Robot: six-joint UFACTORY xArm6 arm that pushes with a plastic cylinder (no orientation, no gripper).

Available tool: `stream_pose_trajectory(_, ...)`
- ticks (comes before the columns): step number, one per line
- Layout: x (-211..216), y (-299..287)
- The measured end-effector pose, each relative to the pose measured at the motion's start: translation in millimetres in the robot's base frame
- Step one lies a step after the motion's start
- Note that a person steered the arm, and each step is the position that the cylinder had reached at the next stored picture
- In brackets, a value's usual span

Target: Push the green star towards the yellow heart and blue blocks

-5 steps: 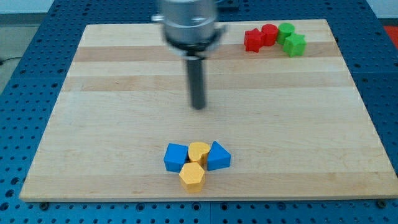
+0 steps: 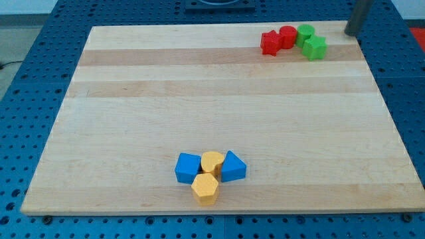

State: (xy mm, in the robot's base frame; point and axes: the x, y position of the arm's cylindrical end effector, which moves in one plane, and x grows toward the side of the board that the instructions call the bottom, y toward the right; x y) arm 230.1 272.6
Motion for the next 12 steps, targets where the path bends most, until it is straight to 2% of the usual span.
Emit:
stream_pose_trajectory(1, 18, -48)
stream_pose_trajectory(2, 65, -54)
stream_pose_trajectory(6, 72, -68)
stream_pose_trajectory(8, 72, -108)
stream_pose_trajectory(9, 92, -121)
stream_pose_trajectory(10, 123, -161)
stream_pose_trajectory(11, 129, -190)
stream_pose_trajectory(12, 108, -213)
